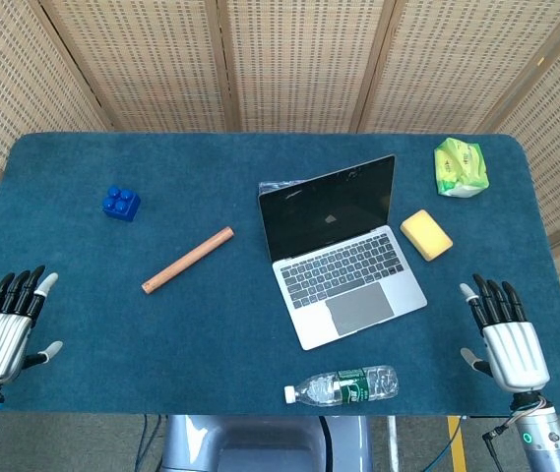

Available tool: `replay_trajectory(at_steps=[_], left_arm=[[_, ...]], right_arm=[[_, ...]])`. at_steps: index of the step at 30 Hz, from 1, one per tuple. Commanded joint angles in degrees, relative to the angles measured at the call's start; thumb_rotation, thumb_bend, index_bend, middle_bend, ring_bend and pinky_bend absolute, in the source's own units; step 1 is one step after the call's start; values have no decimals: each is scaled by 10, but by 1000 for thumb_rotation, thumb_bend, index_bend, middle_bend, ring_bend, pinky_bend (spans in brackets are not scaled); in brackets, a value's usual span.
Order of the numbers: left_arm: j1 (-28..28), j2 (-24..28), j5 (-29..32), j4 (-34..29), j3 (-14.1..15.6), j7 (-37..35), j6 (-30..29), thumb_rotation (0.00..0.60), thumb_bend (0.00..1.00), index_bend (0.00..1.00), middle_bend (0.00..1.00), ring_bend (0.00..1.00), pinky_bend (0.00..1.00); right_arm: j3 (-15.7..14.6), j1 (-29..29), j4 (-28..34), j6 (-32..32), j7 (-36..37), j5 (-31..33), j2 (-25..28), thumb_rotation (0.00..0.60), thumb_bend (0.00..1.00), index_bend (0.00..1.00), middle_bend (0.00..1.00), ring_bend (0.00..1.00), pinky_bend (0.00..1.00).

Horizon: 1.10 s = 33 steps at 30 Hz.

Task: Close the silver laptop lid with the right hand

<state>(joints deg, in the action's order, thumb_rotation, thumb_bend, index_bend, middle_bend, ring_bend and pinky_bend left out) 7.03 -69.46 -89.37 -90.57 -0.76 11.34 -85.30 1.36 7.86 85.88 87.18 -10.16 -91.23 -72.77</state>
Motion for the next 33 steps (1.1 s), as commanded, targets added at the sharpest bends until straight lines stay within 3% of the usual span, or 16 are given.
replay_trajectory(at_steps=[1,22,28,33], left_arm=[[-1,1,-2,-1,0,-1,-2,600,78,0,0,0,0],[-7,9,1,-7,-4,-11,-12,600,78,0,0,0,0],[-5,10,1,-7,-3,-12,-8,600,78,0,0,0,0],[-3,8,5,-4,-4,-15,-1,600,78,0,0,0,0]], right_arm=[[0,0,1,1,0,-2,0,600,156,0,0,0,0],[27,13,3,23,-24,-28,-13,600,241,0,0,0,5],[81,58,41,0,-64,-17,11,600,426,41,37,0,84],[130,110,63,-54,-101,17,33,600,730,87,81,7,127]])
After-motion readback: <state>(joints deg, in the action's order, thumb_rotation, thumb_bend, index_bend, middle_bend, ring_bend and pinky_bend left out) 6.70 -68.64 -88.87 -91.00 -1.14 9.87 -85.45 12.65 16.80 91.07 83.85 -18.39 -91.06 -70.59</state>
